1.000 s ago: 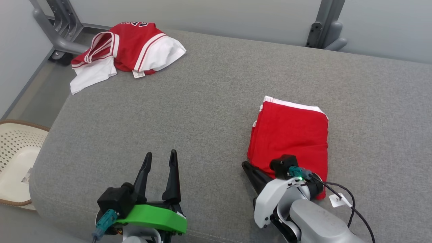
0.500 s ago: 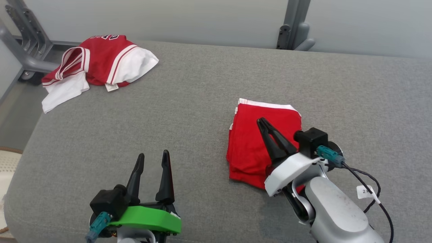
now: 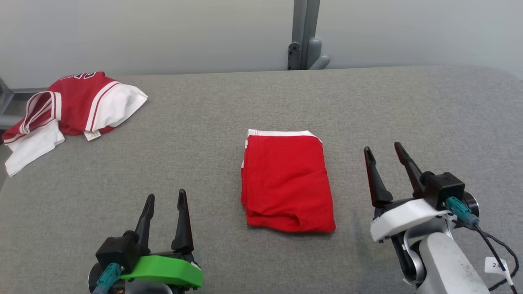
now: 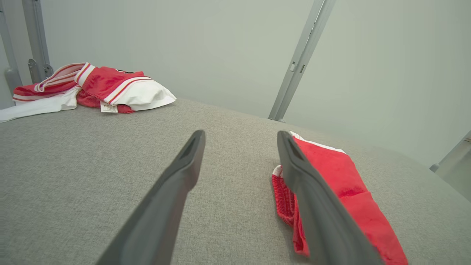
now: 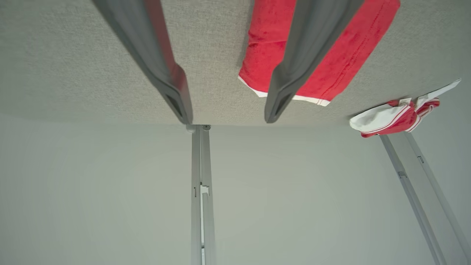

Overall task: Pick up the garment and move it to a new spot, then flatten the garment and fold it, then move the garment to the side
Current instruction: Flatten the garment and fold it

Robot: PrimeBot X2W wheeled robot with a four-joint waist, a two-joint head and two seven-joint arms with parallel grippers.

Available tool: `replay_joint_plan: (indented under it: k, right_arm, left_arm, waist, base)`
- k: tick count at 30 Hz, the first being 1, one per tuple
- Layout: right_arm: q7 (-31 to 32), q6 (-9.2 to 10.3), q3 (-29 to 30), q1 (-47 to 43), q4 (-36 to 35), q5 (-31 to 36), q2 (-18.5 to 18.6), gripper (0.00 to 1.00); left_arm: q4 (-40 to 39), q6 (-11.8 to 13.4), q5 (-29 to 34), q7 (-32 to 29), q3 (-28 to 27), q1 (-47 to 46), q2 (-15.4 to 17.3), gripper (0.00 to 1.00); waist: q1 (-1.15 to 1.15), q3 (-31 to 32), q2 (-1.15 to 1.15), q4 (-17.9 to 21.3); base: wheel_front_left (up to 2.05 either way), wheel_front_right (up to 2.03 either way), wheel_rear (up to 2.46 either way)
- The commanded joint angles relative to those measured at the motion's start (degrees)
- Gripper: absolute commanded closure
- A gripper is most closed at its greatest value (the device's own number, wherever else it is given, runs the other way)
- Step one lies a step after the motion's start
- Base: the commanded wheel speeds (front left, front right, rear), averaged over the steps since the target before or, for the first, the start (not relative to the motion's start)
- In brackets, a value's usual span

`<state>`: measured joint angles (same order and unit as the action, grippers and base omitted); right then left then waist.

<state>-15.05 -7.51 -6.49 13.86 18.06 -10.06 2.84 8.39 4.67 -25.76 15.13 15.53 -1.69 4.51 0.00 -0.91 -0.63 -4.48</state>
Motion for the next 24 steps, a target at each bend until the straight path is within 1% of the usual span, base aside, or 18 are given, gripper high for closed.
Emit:
replay_joint_plan:
  k: [1, 4, 8, 16, 24]
  right_arm:
    - [-0.17, 0.04, 0.29, -0.95, -0.43, 0.41, 0.11, 0.00]
    - [-0.17, 0.04, 2.63, -3.47, -2.56, 1.92, 0.11, 0.00]
    - [-0.17, 0.04, 4.02, -6.82, -4.89, 1.95, 0.11, 0.00]
    - [0.28, 0.04, 5.25, -12.21, -8.36, 0.36, 0.10, 0.00]
    - [1.77, 0.04, 5.49, -14.52, -10.42, -0.58, 0.10, 0.00]
  left_arm:
    - [0.01, 0.26, 0.16, 0.02, -0.28, 0.76, 0.31, 0.00]
    - [0.08, 0.47, 1.36, 0.02, -1.24, 1.73, 0.71, 0.00]
    - [-0.12, 0.76, 3.24, 0.02, -2.32, 2.92, 1.00, 0.00]
    - [-0.60, 0.25, 4.59, 0.02, -5.10, 5.46, 0.93, 0.00]
    - [-0.11, -0.59, 5.60, 0.02, -6.42, 6.12, 0.58, 0.00]
  waist:
    - [0.00, 1.08, 0.63, 1.60]
    - [0.00, 1.39, 0.63, 2.66]
    - [0.00, 1.71, 0.63, 3.76]
    - [0.00, 2.07, 0.63, 4.69]
    - [0.00, 2.23, 0.63, 4.79]
  base:
    - [0.00, 0.00, 0.00]
    - [0.00, 0.00, 0.00]
    - [0.00, 0.00, 0.00]
    - [0.00, 0.00, 0.00]
    - [0.00, 0.00, 0.00]
